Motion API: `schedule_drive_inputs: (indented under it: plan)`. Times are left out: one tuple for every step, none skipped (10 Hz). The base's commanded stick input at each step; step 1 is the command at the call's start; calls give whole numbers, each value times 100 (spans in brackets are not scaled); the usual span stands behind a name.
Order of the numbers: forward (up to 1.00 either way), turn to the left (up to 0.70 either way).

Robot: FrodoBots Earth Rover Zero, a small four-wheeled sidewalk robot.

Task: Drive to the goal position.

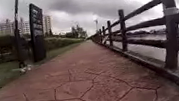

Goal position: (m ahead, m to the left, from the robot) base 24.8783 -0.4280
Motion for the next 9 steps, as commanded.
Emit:
schedule_drive_inputs:
  plan:
    - [50, 0]
    - [50, 0]
    - [50, 0]
    - [50, 0]
    - [50, 0]
    - [50, 0]
    - [50, 0]
    - [50, 0]
    - [50, 0]
